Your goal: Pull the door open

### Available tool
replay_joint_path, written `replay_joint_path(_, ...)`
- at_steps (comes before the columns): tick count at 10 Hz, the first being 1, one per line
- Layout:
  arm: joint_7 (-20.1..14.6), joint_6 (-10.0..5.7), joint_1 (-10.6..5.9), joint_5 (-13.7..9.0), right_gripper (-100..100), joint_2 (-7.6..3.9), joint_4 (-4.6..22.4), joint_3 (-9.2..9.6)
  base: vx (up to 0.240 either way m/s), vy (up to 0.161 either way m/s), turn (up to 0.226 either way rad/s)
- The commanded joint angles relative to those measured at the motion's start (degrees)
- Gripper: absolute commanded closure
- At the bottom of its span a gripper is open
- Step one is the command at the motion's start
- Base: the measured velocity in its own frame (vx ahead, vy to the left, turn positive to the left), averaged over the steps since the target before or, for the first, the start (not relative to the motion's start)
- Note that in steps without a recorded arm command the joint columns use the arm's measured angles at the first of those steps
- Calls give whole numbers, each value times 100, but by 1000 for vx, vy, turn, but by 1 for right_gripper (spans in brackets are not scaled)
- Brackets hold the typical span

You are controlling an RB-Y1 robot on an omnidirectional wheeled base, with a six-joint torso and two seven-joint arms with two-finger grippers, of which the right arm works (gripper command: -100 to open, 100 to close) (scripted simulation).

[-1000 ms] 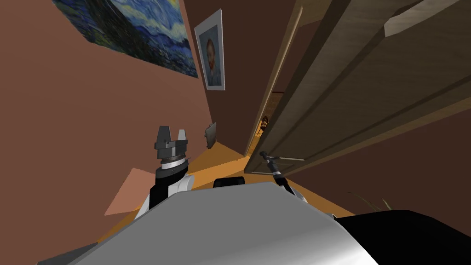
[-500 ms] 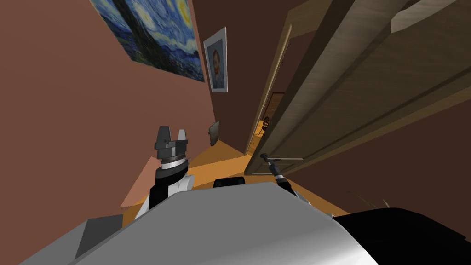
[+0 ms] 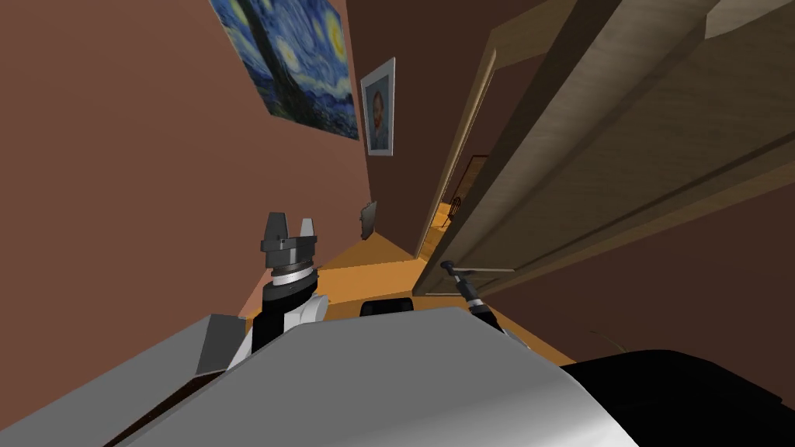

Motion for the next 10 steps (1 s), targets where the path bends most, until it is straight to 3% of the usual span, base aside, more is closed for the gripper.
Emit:
replay_joint_path(1, -22, -127, 95, -23, 100, -65, -4, 34, -208, -72, 154)
replay_joint_path(3, -60, -281, 146, -41, 100, -125, 59, 89, -210, -44, 149)
replay_joint_path(4, -47, -202, 127, -29, 100, -94, 36, 84, -89, -25, 29)
replay_joint_path(10, -165, -503, 116, -2, 100, -187, 263, 192, -198, -57, 153)
